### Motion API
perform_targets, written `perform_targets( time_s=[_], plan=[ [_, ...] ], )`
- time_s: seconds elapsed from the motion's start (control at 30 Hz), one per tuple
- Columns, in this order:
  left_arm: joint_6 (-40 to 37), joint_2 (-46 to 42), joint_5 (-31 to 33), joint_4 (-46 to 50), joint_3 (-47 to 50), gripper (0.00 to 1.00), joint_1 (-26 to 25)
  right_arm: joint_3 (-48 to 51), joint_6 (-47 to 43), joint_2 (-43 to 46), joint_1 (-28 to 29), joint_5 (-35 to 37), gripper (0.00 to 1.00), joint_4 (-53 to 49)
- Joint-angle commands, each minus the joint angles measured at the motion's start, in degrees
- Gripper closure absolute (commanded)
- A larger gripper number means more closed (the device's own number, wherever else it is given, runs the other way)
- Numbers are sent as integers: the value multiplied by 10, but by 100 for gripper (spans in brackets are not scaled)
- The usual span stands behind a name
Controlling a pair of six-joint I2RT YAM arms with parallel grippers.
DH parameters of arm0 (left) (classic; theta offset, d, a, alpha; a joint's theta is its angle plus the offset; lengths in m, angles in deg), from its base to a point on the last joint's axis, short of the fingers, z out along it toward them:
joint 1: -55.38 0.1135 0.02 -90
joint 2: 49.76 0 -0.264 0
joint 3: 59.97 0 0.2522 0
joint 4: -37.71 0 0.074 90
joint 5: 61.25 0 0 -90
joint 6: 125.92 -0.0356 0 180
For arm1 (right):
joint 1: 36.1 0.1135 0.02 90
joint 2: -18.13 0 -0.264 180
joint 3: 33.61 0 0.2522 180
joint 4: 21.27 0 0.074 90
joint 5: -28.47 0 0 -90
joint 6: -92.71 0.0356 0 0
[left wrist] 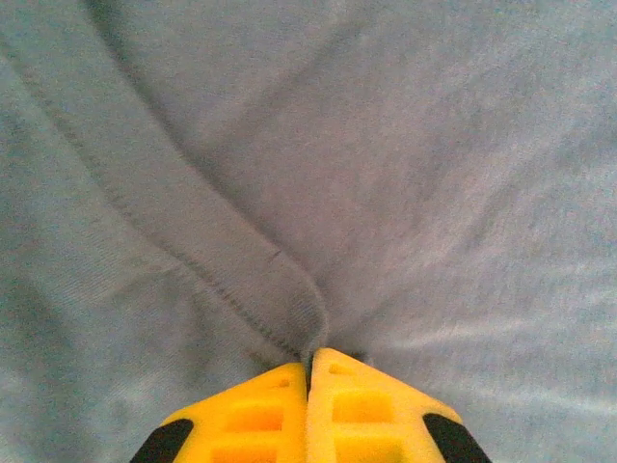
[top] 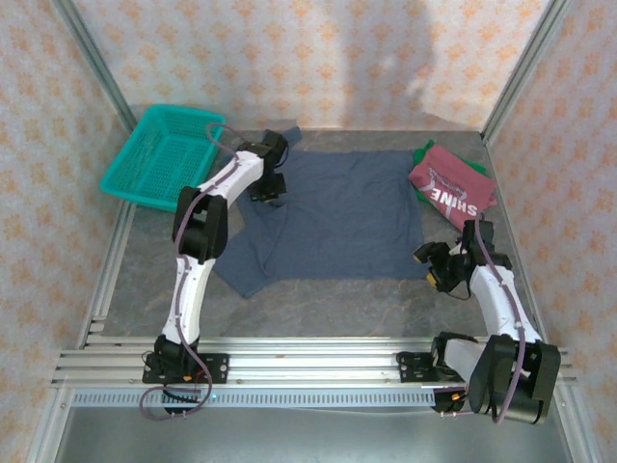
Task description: Fold and stack the t-shirts
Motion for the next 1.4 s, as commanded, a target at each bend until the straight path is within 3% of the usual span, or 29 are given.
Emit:
perform_targets(
  time_s=[0.0,0.27,0.53,0.6,0.63,0.67,0.77,0.83,1.03,1.17,1.37],
  plan=[
    [0,-125,35,-23,69,99,32,-7,15,-7,2,15,37,23],
    [-2,-363,-5,-95,319,99,109,3,25,-14,3,25,38,39],
    [-42,-493,8,-63,487,94,214,5,22,-23,4,29,38,43],
    [-47,-504,17,-59,509,76,236,7,21,-26,4,28,38,46],
    [-49,-503,15,-58,516,55,244,8,22,-27,4,26,38,49],
    [-51,-501,16,-56,517,41,248,8,21,-29,4,24,38,50],
    [-45,-521,27,-47,516,27,249,5,17,-32,5,19,38,48],
    [-35,-553,33,-38,518,23,249,1,13,-30,5,19,38,43],
    [6,-654,-31,13,579,23,248,-12,-21,-29,6,50,37,-16],
    [34,-722,-79,28,660,29,246,-13,-34,-37,8,55,38,-24],
    [54,-691,-76,21,680,45,192,-25,-39,-88,40,49,40,-13]
  ],
)
